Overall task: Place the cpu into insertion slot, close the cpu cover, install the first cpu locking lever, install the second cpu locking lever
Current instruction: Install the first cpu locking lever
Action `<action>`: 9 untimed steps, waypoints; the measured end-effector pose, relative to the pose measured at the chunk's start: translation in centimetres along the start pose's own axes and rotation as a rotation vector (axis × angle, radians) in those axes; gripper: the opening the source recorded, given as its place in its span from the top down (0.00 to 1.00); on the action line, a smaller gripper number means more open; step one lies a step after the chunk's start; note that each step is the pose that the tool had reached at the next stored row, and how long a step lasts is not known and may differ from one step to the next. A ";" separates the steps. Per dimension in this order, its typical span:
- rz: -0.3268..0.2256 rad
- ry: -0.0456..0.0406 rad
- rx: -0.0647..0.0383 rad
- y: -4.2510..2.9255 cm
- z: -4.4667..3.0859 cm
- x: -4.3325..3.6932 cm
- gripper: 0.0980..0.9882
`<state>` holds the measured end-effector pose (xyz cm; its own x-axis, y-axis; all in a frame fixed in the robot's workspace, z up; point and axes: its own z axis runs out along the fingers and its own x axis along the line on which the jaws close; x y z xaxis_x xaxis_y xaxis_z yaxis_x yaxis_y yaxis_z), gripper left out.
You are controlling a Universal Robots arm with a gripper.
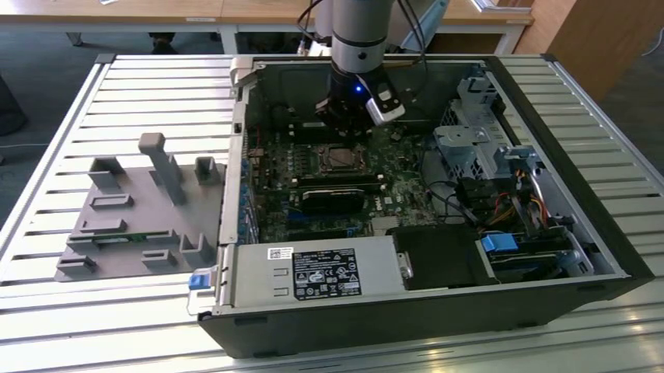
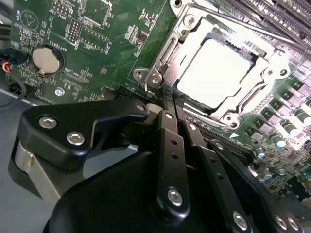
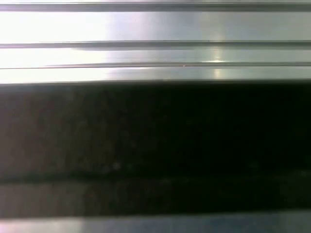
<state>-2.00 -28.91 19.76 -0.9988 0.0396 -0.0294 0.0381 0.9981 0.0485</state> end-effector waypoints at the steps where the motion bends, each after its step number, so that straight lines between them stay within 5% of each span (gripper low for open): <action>1: 0.000 -0.0001 0.002 0.00 0.03 0.00 0.94; 9: 0.000 0.0002 -0.005 0.06 0.24 0.00 0.94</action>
<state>-2.00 -28.84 19.52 -0.9988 0.0397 -0.0292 0.0381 0.9978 0.0540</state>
